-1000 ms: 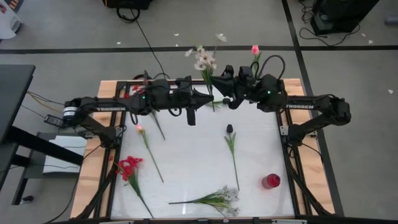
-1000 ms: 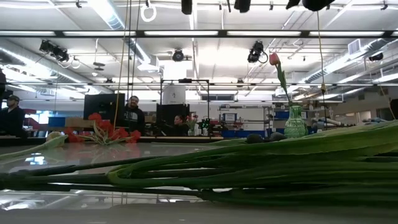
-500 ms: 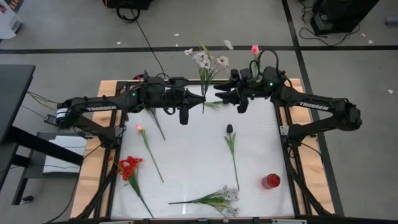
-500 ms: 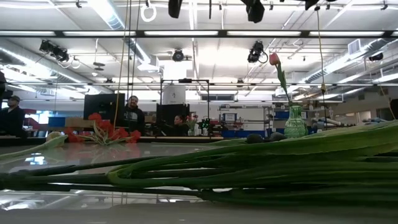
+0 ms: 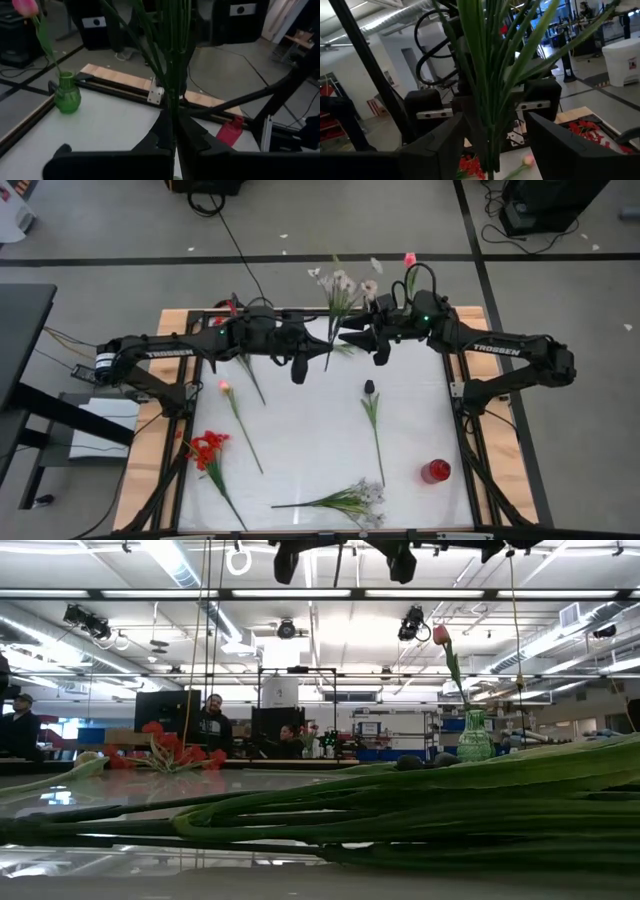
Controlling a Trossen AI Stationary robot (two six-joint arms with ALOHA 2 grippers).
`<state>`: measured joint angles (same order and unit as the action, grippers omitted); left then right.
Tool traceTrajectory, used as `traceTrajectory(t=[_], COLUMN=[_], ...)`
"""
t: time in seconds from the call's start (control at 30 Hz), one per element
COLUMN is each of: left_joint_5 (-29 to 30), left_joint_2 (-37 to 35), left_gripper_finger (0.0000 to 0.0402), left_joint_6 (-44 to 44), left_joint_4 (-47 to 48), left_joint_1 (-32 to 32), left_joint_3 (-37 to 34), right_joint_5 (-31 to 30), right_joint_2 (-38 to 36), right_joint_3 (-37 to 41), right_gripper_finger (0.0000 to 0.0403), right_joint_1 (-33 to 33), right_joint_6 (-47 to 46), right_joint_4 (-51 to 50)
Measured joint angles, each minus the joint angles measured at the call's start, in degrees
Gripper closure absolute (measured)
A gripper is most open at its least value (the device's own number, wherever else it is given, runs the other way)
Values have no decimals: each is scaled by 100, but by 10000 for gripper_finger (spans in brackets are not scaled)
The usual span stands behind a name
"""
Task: Sort flowers into vase by color
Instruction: Put the top white flower into the green vase
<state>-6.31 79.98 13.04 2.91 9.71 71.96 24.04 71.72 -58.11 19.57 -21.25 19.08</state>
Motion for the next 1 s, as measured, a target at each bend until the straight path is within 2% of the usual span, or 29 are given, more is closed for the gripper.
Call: traceTrajectory(t=[0.1,0.43,0.53,0.67,0.7,0.9,1.0], left_joint_5=[-2,-133,-145,-107,-107,104,367], left_joint_2=[3,333,340,333,331,159,-104], left_gripper_finger=[396,396,396,389,382,330,306], left_joint_6=[0,33,37,105,105,134,119], left_joint_4=[215,115,109,116,108,159,270], left_joint_1=[-1,-30,-33,-14,2,49,119], left_joint_3=[0,-2,-2,-2,-2,-2,-2], right_joint_5=[81,-417,-479,-492,-494,-911,-1368], right_joint_2=[5,313,337,330,323,82,-127], right_joint_3=[0,0,0,0,0,0,0], right_gripper_finger=[191,212,251,365,382,395,395], right_joint_1=[-23,-315,-319,-319,-319,-286,-248], right_joint_6=[-3,10,-112,-103,-45,47,89], right_joint_4=[64,232,163,140,152,-31,-288])
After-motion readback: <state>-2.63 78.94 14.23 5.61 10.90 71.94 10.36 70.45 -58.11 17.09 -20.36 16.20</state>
